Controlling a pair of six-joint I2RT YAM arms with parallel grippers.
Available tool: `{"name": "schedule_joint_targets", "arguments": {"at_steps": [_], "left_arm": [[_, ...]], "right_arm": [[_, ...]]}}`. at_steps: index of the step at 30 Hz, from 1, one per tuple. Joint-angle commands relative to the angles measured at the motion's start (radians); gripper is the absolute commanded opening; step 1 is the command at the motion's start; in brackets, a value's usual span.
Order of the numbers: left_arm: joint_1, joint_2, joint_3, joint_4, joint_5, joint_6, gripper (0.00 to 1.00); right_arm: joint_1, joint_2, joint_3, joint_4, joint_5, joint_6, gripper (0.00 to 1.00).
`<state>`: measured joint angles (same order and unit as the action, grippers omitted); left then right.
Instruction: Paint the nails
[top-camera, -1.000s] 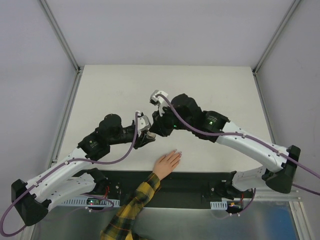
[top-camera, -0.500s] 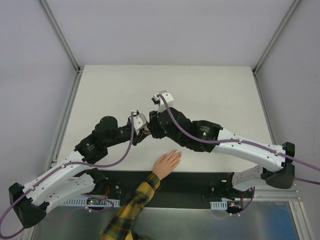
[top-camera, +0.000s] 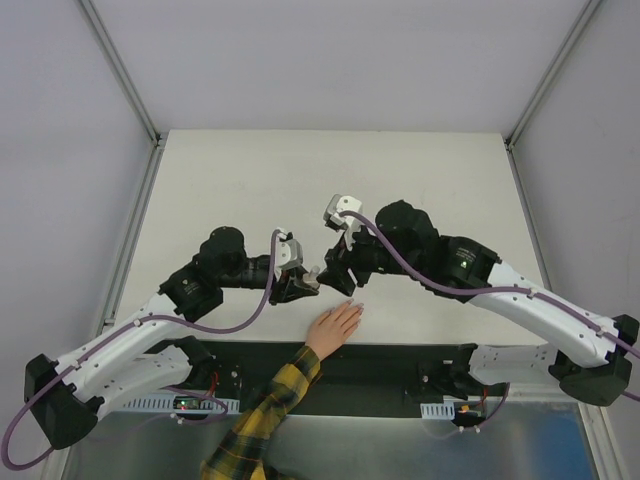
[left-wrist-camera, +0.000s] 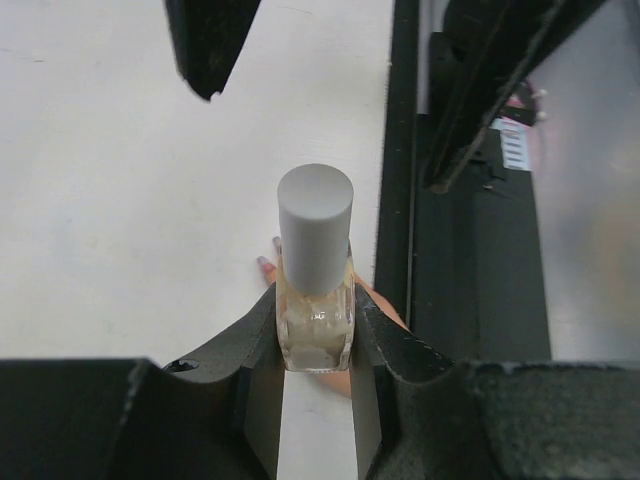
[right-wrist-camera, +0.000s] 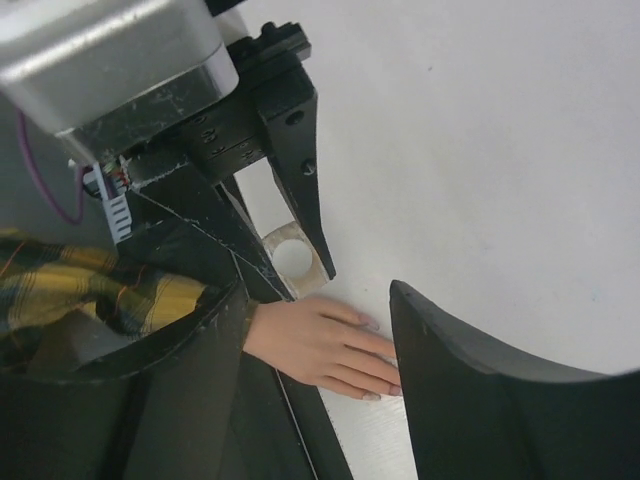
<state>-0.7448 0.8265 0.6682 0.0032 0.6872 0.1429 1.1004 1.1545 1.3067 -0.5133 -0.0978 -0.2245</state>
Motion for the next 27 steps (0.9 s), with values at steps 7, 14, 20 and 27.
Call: {"name": "schedule_joint_targets", "arguments": {"at_steps": [7, 14, 20, 27], "left_arm": [[0.002, 0.040, 0.059, 0.055, 0.256, -0.042, 0.00], [0.002, 0.052, 0.062, 0.055, 0.267, -0.048, 0.00], [0.002, 0.046, 0.062, 0.055, 0.258, -0.046, 0.00], [0.002, 0.040, 0.062, 0.055, 0.259, -0.048, 0.00]], "right_arm": [[-0.097, -0.027, -0.054, 0.099, -0.410, -0.170, 0.48], [-0.100, -0.004, -0.046, 0.121, -0.487, -0.180, 0.42], [-0.099, 0.028, -0.034, 0.110, -0.523, -0.182, 0.34], [-0.102, 0.102, 0.026, 0.053, -0.577, -0.185, 0.13]]}}
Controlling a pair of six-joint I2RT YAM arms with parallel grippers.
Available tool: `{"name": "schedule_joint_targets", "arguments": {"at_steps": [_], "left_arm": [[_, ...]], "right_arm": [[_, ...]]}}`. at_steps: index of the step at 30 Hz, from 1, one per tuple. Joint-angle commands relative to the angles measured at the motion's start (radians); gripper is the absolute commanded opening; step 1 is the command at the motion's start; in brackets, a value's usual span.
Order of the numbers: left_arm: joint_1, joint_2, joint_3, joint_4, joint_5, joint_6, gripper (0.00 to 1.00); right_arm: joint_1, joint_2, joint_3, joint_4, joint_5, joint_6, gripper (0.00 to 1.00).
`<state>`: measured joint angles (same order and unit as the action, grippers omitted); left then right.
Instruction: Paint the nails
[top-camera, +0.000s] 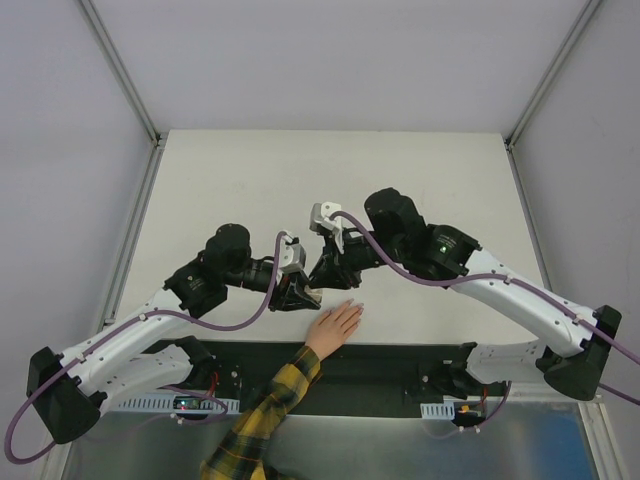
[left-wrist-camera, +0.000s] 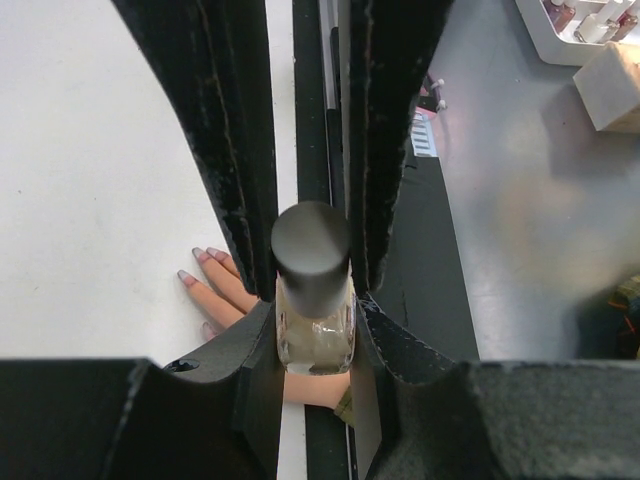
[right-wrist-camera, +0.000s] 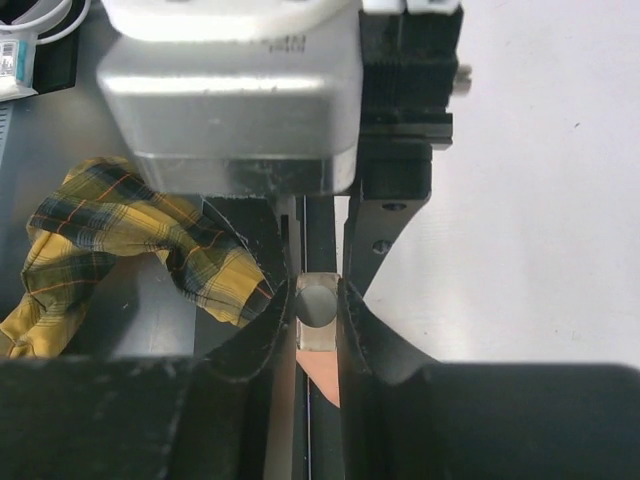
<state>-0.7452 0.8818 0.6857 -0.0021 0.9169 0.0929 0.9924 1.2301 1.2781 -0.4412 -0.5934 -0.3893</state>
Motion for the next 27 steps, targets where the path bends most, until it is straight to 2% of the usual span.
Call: {"name": "schedule_joint_targets", "arguments": {"at_steps": [1, 3, 4, 7, 8, 11, 12, 14, 15, 16, 18, 20, 23, 26, 27], "left_arm": [[0.003, -0.017, 0.044, 0.060, 0.020, 0.004, 0.00], [0.003, -0.024, 0.043, 0.060, -0.003, 0.005, 0.00], [0.003, -0.029, 0.043, 0.060, -0.016, 0.008, 0.00], [0.004, -0.050, 0.037, 0.060, -0.165, 0.013, 0.00], [0.006, -0.067, 0.034, 0.060, -0.261, 0.021, 0.00], [0.004, -0.098, 0.021, 0.060, -0.427, 0.034, 0.00], [0.004, -0.104, 0.018, 0.062, -0.532, 0.037, 0.00], [0.004, -0.109, 0.009, 0.062, -0.623, 0.047, 0.00], [0.004, -0.107, 0.011, 0.060, -0.709, 0.044, 0.00], [0.004, -0.107, 0.009, 0.059, -0.748, 0.042, 0.00], [0.004, -0.112, 0.009, 0.056, -0.783, 0.050, 0.00], [0.004, -0.127, 0.005, 0.057, -0.774, 0.053, 0.00], [0.004, -0.148, -0.009, 0.074, -0.739, 0.062, 0.00], [0.004, -0.150, -0.009, 0.074, -0.688, 0.074, 0.00], [0.004, -0.152, -0.008, 0.074, -0.675, 0.074, 0.00]], "right_arm": [[0.006, 0.029, 0.056, -0.021, -0.083, -0.022, 0.10], [0.006, 0.029, 0.056, -0.025, -0.079, -0.016, 0.02], [0.006, 0.031, 0.053, -0.030, -0.077, -0.014, 0.01], [0.008, 0.026, 0.038, -0.025, -0.057, 0.015, 0.01], [0.008, 0.025, 0.032, -0.019, -0.045, 0.032, 0.01], [0.034, 0.016, 0.001, 0.021, 0.085, 0.116, 0.01], [0.047, 0.014, -0.005, 0.035, 0.201, 0.169, 0.01], [0.125, 0.032, 0.009, 0.053, 0.411, 0.240, 0.01], [0.171, 0.042, 0.020, 0.041, 0.865, 0.303, 0.01], [0.224, 0.051, 0.038, -0.064, 1.128, 0.514, 0.01], [0.342, 0.089, 0.055, -0.074, 1.416, 0.624, 0.00], [0.380, 0.130, 0.096, -0.094, 1.463, 0.696, 0.00], [0.387, 0.154, 0.119, -0.071, 1.426, 0.672, 0.00], [0.353, 0.106, 0.093, -0.040, 1.359, 0.624, 0.00], [0.342, 0.065, 0.083, -0.027, 1.275, 0.604, 0.02]]}}
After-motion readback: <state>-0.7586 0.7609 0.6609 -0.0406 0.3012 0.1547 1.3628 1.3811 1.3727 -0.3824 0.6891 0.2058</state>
